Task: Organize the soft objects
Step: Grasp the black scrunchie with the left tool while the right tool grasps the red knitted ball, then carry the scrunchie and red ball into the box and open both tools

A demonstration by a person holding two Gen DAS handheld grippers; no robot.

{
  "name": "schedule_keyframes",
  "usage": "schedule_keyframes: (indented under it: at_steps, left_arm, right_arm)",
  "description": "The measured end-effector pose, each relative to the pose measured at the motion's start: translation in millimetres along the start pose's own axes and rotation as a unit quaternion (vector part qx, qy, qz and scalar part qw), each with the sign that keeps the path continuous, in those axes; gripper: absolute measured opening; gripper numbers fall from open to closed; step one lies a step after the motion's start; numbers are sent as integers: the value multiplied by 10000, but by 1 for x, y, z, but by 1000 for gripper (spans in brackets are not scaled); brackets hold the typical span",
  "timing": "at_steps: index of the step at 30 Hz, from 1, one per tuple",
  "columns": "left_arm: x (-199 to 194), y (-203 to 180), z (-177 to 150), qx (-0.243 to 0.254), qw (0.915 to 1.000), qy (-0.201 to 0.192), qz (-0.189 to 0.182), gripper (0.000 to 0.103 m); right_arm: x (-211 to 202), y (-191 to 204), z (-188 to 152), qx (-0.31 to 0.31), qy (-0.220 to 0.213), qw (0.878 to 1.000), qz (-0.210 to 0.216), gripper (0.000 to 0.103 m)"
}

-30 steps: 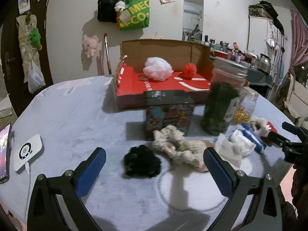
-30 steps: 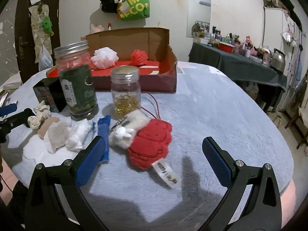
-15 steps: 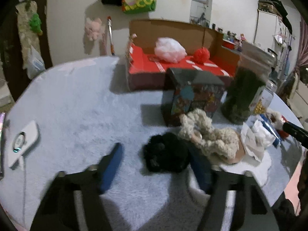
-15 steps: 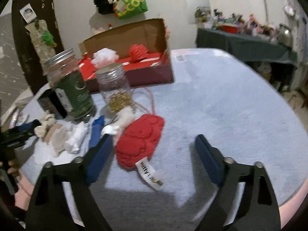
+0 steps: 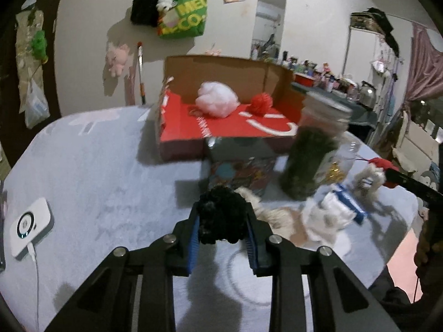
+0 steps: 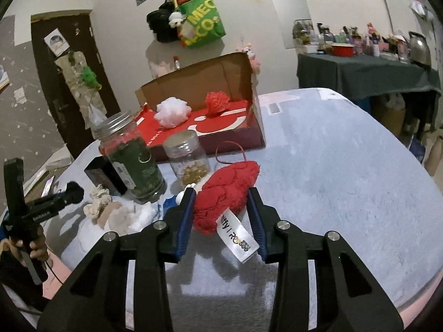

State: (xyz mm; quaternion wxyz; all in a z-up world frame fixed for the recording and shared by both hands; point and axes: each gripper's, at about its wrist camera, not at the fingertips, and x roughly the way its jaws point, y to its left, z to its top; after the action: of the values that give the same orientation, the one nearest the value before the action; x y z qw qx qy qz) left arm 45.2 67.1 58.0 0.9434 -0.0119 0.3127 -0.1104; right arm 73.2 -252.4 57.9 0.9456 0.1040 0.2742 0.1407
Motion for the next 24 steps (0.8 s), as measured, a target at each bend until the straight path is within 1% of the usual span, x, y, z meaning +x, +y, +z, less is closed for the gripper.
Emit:
schedule_keyframes:
  at_steps: [3,5,9,16,18,20,21,24]
  left_arm:
    - [1,-7,2,117,9999,-37,-32,30]
    - [1,-10,2,122,9999,-6,-117,30]
    - [-1,-15,5,165,9996,-48,-215,30]
    - [-1,-22,8,244,9991,-102,-321,30]
    - [0,-24,9,251,9989,-80,-377,30]
    - [0,-28,10,236,9985,-63,-498,30]
    - [1,-30,10,237,9981,-65,-570,30]
    - [2,-41,11,284,9970,-91,-712,30]
  right_arm:
    - [4,1,0,0,37,10000,35,36]
    - [5,0,-1,70,15,9999,86,36]
    - [-1,-3,3,207,-156,9996,143,36]
    - [-10,-3,16,163,-435,9988,121,36]
    - [-10,-4,19,215,-456,9985,208,36]
    - [-10,-2,20,275,-456,9977,411,36]
    - [-10,2,20,290,-456,9970,555,36]
    - [-6,18,14,213,-410,9956,814,36]
